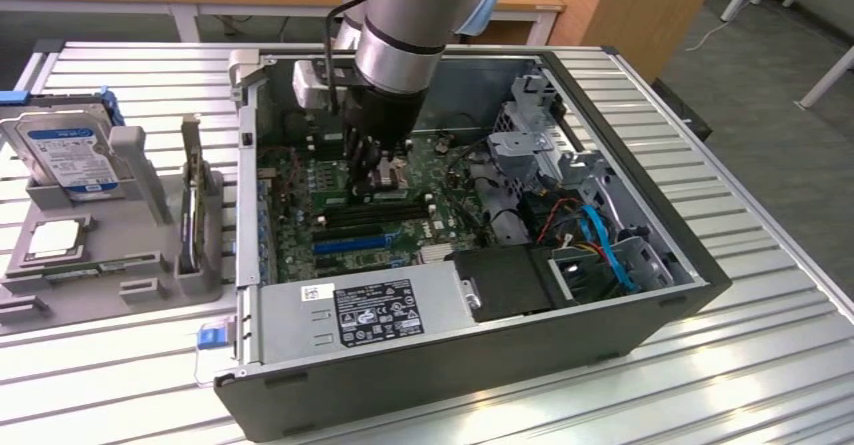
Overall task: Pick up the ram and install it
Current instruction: 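Insert the ram into the slot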
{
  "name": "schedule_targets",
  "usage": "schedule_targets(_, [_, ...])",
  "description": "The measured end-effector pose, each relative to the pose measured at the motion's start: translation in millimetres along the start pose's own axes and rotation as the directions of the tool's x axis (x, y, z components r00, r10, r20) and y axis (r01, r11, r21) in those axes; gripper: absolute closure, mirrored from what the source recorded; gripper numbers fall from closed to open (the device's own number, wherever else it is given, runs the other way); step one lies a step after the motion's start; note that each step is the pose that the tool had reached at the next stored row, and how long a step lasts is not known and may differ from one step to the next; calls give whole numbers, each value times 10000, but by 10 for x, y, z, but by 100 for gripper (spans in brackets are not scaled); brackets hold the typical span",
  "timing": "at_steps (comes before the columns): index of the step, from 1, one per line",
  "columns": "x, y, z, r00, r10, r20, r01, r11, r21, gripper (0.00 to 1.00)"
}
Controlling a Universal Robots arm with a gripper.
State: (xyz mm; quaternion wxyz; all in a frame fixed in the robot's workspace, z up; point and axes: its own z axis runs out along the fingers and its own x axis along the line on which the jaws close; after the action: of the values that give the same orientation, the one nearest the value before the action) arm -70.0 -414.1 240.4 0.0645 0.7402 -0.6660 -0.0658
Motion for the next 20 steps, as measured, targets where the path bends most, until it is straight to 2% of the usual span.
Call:
schedule_targets(1, [0,1,0,10000,3,-11,-3,10000,37,86])
schedule_targets(9, [0,2,0,10000,3,-17,-3,10000,45,86])
schedule_targets(10, [-1,6,0,10000,6,-25,-6,9999,113,86])
schedule_targets(11, [-1,10,1,10000,6,-39,-5,9997,250,86])
schedule_targets(14, [-4,32,6,10000,13,-94,-5,9969,781,86])
schedule_targets(15, [-4,37,6,9999,15,-108,-6,9958,913,86])
schedule_targets(16, [-5,41,8,9999,18,-115,-6,9949,1007,86])
schedule_targets(17, [-5,43,10,9999,18,-121,-5,9942,1072,86])
schedule_targets(20, [-5,43,8,9999,18,-123,-4,9943,1070,86])
